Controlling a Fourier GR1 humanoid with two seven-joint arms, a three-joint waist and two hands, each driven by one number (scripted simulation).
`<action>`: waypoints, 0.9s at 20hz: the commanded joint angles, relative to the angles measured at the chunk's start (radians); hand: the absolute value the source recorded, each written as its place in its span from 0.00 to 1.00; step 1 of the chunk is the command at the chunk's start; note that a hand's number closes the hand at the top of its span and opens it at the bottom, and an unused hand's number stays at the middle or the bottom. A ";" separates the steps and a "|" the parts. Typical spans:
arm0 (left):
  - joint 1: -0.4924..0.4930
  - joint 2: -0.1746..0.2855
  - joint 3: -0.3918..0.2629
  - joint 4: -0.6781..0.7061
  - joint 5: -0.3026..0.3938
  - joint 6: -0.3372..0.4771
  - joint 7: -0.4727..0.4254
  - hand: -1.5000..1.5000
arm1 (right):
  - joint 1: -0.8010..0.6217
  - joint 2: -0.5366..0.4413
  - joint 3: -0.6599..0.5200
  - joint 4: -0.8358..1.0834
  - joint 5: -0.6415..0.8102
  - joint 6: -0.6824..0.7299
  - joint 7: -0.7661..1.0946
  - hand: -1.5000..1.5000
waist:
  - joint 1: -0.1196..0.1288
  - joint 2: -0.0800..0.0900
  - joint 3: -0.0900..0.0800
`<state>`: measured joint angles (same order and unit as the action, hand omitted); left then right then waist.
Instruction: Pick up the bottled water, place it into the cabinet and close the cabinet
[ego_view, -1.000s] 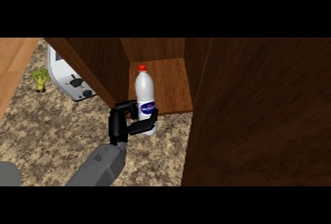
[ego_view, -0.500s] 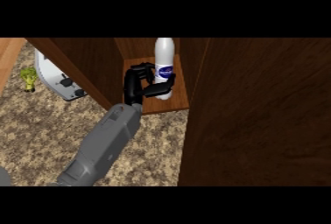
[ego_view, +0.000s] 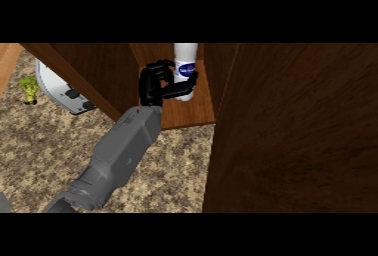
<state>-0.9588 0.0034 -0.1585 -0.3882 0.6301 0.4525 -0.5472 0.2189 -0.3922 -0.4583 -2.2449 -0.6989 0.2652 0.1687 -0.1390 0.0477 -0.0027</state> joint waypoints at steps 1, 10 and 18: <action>-0.048 -0.001 0.033 0.096 0.003 -0.026 -0.036 1.00 | 0.018 0.001 -0.020 0.000 -0.021 0.020 -0.005 0.00 | -0.005 -0.001 0.001; -0.120 0.004 0.066 0.192 0.000 -0.040 -0.093 0.00 | -0.010 -0.022 -0.040 0.012 -0.045 0.033 -0.003 0.00 | -0.013 0.009 0.000; -0.165 0.026 0.072 0.253 -0.012 -0.067 -0.099 0.00 | 0.001 0.012 -0.010 0.038 -0.019 0.052 -0.021 0.00 | -0.009 0.016 0.001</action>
<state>-1.1066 0.0148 -0.0882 -0.1611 0.6247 0.4069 -0.6420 0.2172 -0.3937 -0.4755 -2.2276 -0.7326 0.3037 0.1630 -0.1518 0.0607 -0.0022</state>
